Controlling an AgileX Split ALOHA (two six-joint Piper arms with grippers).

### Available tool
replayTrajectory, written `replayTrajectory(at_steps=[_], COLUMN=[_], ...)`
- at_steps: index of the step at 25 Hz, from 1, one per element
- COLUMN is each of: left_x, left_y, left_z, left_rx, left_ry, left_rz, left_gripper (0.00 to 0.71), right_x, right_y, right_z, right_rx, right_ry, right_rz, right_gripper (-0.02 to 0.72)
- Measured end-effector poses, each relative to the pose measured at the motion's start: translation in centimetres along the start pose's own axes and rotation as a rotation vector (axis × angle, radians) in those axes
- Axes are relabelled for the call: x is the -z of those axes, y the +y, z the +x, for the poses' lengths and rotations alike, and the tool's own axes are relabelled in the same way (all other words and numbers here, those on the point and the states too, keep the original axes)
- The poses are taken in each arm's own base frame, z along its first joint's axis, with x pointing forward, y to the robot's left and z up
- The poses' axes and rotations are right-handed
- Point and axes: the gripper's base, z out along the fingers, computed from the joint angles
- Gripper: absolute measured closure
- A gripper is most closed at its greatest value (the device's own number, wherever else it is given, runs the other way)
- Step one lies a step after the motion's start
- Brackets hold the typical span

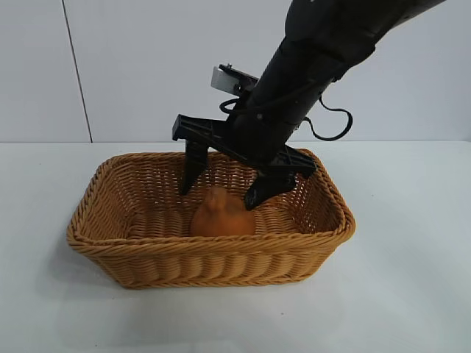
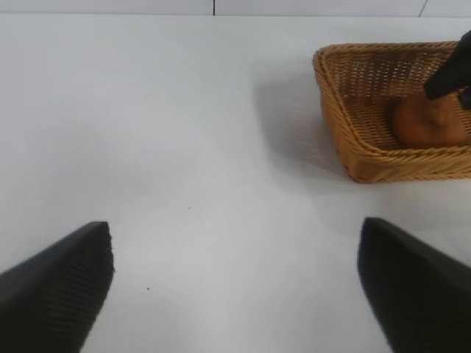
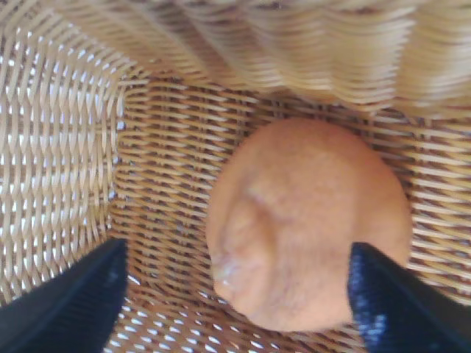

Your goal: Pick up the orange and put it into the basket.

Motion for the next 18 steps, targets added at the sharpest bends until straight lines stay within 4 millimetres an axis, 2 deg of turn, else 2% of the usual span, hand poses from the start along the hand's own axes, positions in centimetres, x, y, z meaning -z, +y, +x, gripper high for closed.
replayTrajectory(at_steps=[6,10,14,18], left_x=[0.0,0.0,0.0,0.0], left_y=[0.0,0.0,0.0,0.0], left_z=[0.0,0.0,0.0,0.0], left_rx=[0.0,0.0,0.0,0.0], left_ry=[0.0,0.0,0.0,0.0], left_rz=[0.0,0.0,0.0,-0.001], left_gripper=[0.07,0.07,0.07,0.07], right_x=[5.1,8.5,9.8,10.6], right_y=[1.4,1.2,-0.1,-3.1], right_z=[-2.8,-4.0,-5.1,-5.8], right_rx=[0.094,0.129,0.111,0.042], right_ry=[0.074,0.108,0.061,0.056], right_rz=[0.095,0.254,0.358,0.393], right_gripper=[0.052,0.052,0.052,0.052])
